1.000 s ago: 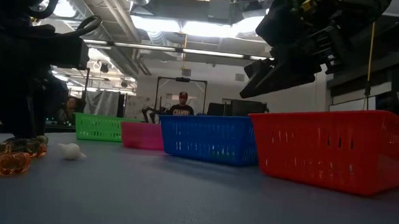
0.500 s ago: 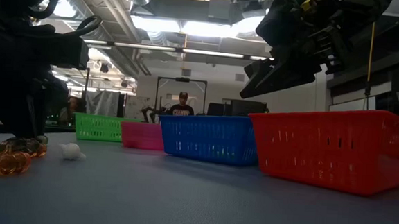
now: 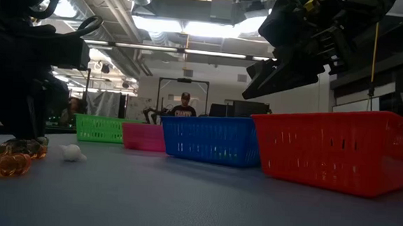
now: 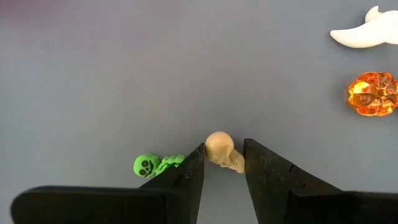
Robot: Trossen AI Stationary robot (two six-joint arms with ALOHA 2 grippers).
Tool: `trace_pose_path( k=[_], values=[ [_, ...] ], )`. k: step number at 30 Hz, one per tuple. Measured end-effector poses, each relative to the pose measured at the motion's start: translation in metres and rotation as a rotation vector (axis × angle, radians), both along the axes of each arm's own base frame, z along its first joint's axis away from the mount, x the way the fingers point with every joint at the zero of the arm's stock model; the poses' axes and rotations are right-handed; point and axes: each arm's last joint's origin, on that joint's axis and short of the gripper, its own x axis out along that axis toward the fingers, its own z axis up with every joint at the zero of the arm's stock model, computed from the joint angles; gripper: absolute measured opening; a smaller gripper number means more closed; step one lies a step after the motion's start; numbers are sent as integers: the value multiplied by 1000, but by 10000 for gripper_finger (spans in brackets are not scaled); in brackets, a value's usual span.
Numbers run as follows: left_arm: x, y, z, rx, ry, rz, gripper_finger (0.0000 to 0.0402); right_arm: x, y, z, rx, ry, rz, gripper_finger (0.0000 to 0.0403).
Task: Sort Halloween decoration
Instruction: Put the light brown skull toy into the light red bin
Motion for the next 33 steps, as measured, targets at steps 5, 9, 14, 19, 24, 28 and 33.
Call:
trace_pose_path(
  k=[5, 9, 14, 19, 24, 28, 33],
  values=[
    [0, 0, 0, 0, 0, 0, 96, 0, 0, 0, 0, 0, 0, 177],
    [0, 0, 0, 0, 0, 0, 96, 0, 0, 0, 0, 0, 0, 177],
    [0, 0, 0, 0, 0, 0, 83, 0, 0, 0, 0, 0, 0, 177],
    [0, 0, 0, 0, 0, 0, 52, 0, 0, 0, 0, 0, 0, 177],
    [0, 0, 0, 1, -1, 0, 35, 0, 0, 0, 0, 0, 0, 177],
    [0, 0, 0, 1, -1, 0, 33, 0, 0, 0, 0, 0, 0, 177],
    [0, 0, 0, -1, -4, 0, 33, 0, 0, 0, 0, 0, 0, 177]
  ],
)
